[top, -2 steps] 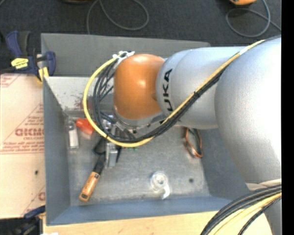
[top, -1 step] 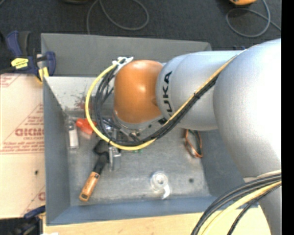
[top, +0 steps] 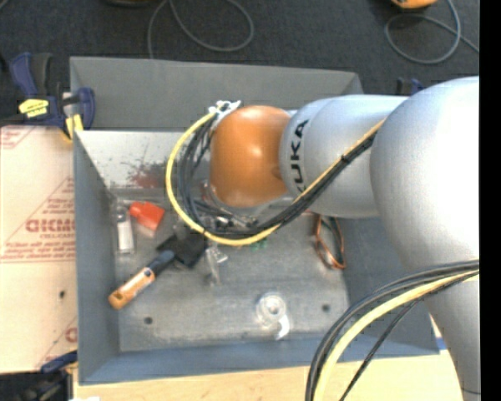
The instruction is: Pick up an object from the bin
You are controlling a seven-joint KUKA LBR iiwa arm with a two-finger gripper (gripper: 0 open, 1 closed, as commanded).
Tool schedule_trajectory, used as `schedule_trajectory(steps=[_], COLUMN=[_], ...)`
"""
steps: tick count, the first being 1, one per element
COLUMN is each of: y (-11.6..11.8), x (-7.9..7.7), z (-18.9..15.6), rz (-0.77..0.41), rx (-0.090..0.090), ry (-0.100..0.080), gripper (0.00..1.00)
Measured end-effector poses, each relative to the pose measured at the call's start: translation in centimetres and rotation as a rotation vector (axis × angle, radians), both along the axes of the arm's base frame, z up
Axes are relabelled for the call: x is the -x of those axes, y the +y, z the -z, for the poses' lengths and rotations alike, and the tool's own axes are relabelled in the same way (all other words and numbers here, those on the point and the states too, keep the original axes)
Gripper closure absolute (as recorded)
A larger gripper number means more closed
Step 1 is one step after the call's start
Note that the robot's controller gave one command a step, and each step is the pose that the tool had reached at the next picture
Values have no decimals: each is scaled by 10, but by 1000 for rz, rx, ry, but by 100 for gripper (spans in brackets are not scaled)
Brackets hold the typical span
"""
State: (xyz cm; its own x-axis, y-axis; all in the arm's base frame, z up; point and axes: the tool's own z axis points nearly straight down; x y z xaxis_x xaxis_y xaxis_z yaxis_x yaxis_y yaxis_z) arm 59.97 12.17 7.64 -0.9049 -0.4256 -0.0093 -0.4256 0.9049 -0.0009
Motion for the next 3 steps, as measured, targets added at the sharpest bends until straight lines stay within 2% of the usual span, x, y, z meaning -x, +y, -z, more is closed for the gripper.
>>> schedule_trajectory(steps=[1,2,3], y=[-26,-5,-14], x=[-21,-4,-26], z=[25,3,3], rz=[9,2,-325], rx=[-1,-1,2], ry=[-2,-1,-13], gripper=[0,0,100])
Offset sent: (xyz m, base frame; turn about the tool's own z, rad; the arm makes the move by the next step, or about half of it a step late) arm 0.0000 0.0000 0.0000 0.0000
